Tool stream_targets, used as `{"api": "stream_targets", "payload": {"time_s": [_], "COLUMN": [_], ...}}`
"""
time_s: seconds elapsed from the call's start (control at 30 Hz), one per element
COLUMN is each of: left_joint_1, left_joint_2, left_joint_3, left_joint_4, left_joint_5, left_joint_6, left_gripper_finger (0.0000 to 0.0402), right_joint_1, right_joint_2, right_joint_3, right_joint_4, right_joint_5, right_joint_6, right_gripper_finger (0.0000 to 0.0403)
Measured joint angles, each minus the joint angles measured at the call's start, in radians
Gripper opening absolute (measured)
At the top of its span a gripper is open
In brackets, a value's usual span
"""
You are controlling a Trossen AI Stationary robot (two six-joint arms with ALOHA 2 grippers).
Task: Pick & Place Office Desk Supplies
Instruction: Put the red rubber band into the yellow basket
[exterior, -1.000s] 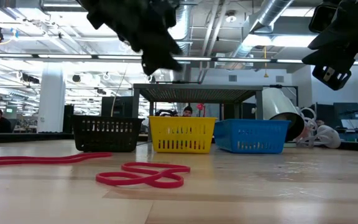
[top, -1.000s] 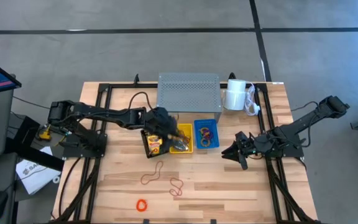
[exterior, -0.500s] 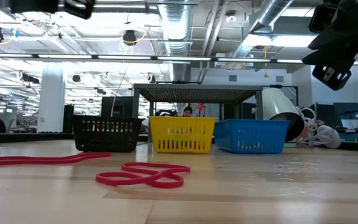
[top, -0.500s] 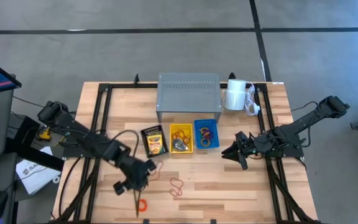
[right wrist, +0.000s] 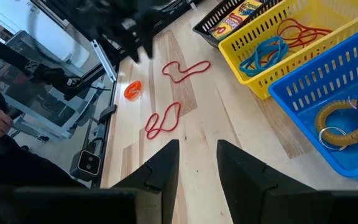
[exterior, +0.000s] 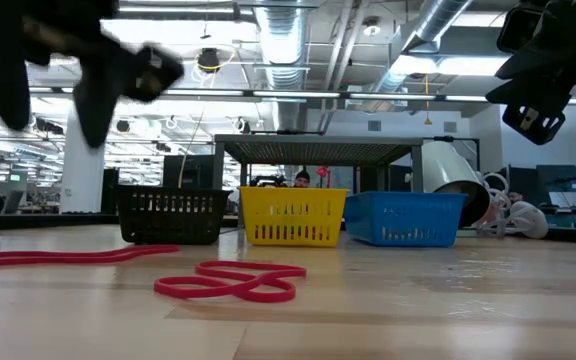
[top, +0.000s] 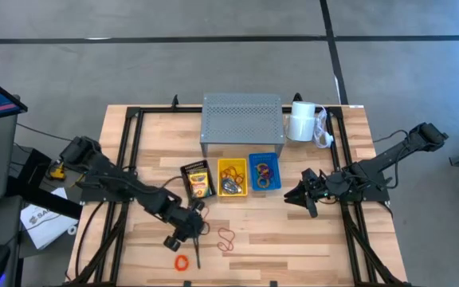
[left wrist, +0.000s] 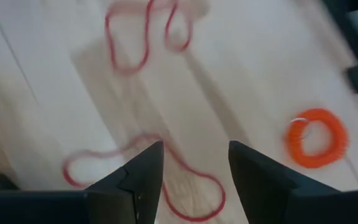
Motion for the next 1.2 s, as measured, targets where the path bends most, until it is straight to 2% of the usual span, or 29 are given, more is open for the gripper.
{"api": "stream_targets", "payload": {"time_s": [0.27, 0.37, 0.6, 0.83, 1.2], "left_joint_1": [0.029, 0.040, 0.036, 0.035, 0.009], "left_joint_2": [0.098, 0.111, 0.118, 0.121, 0.210], "left_joint_3": [0.000, 0.000, 0.000, 0.000, 0.001], "left_joint_4": [-0.032, -0.030, -0.024, -0.015, -0.001], "left_joint_5": [0.000, -0.027, -0.049, -0.116, -0.121], "left_joint_6": [-0.377, -0.461, -0.497, -0.498, -0.546], "left_gripper_finger": [0.0177, 0.0174, 0.0172, 0.0171, 0.0168], "right_joint_1": [0.000, 0.000, 0.000, 0.000, 0.000], "right_joint_2": [0.000, 0.000, 0.000, 0.000, 0.000], "right_joint_3": [0.000, 0.000, 0.000, 0.000, 0.000], "right_joint_4": [-0.001, -0.001, -0.002, -0.001, 0.000], "right_joint_5": [0.000, 0.000, 0.000, 0.000, 0.000], "right_joint_6": [0.000, 0.000, 0.000, 0.000, 0.000], "right_gripper_finger": [0.0106, 0.0106, 0.0106, 0.0106, 0.0106]}}
